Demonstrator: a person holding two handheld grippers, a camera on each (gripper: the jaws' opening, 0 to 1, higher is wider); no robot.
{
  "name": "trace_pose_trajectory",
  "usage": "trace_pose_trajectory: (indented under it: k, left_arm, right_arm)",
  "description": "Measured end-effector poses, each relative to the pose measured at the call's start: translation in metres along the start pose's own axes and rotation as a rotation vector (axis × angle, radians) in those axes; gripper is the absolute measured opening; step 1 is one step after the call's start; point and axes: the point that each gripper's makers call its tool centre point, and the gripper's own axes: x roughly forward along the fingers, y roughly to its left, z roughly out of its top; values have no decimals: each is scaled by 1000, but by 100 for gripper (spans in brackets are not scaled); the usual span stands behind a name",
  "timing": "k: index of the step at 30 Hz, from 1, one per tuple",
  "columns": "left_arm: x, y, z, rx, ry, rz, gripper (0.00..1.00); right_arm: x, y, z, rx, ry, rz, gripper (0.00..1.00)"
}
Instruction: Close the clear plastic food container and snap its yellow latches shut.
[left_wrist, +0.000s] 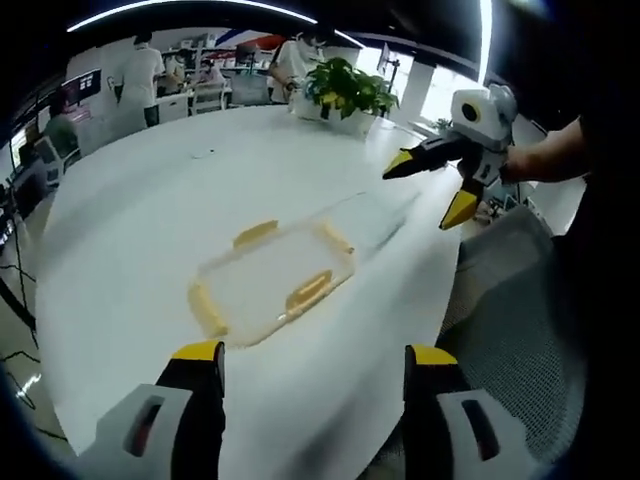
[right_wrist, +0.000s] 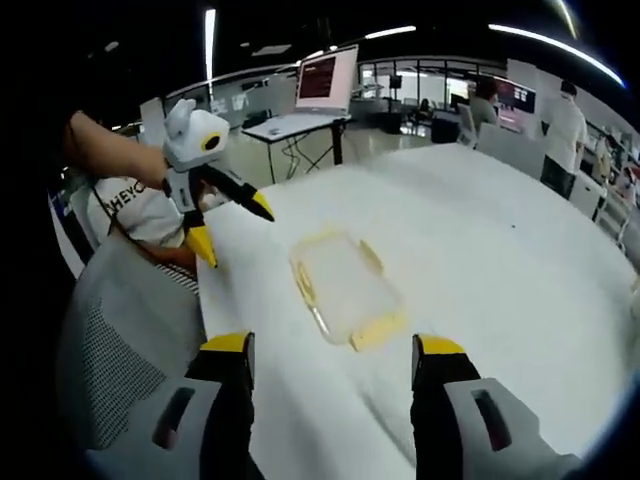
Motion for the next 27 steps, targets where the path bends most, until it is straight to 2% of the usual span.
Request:
trace_pose_trajectory:
  k: [11,15,21,27]
  left_arm:
    - [8,26,-2,106,81,-13,67]
    - [10,37,-5,142,113,-7,67]
    - [13,47,4,167,122,-11,65]
    - [22,57,4,231,167,-25,65]
  right_arm:
    - [15,-7,9,-35,26,16,59]
    - [21,-12,7,-51,50,16,59]
    - [25,-18,4,-58,71,16,58]
    - [35,-22,4,-81,104,36,56]
